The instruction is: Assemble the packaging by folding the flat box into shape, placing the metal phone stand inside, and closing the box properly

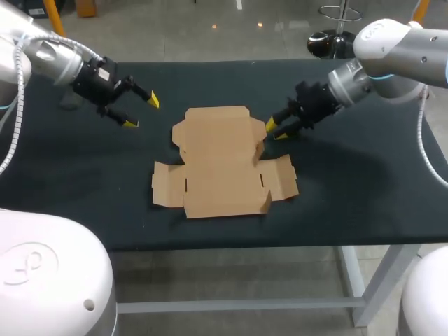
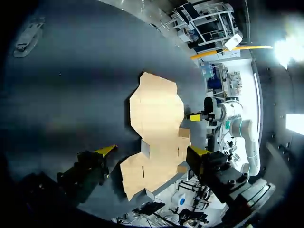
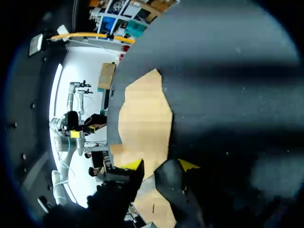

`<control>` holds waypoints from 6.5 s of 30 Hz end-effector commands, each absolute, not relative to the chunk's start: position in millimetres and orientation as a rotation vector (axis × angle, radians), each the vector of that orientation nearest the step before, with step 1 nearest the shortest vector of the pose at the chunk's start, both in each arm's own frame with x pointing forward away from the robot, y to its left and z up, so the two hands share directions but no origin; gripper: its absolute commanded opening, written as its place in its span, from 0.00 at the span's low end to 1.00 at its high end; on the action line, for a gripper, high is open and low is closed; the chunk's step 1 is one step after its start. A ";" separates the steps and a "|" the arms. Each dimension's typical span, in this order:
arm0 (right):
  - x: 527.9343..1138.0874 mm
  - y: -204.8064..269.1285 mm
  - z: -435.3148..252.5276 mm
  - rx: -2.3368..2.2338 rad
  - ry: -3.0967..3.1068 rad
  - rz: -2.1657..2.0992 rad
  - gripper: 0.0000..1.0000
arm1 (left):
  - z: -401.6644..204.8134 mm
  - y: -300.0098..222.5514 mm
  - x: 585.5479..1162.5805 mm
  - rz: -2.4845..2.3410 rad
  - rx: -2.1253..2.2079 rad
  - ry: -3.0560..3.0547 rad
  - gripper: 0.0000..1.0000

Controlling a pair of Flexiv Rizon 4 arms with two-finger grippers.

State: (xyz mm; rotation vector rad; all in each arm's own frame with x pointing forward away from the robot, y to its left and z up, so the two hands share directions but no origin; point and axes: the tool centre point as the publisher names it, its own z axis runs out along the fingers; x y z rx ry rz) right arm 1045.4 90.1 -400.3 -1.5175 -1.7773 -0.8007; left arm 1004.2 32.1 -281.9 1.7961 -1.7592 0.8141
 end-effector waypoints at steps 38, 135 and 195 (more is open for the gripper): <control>1078.2 121.3 -417.3 -1.564 -1.610 -0.971 0.44 | -288.9 54.8 999.6 0.820 1.808 -1.714 1.00; 1051.8 131.2 -309.9 -1.095 -1.691 -1.702 0.00 | -303.3 -3.0 1041.0 1.433 1.205 -2.176 1.00; 1069.6 140.4 -293.1 -1.017 -1.660 -1.898 0.00 | -291.3 -79.8 1049.3 1.692 0.667 -2.092 0.16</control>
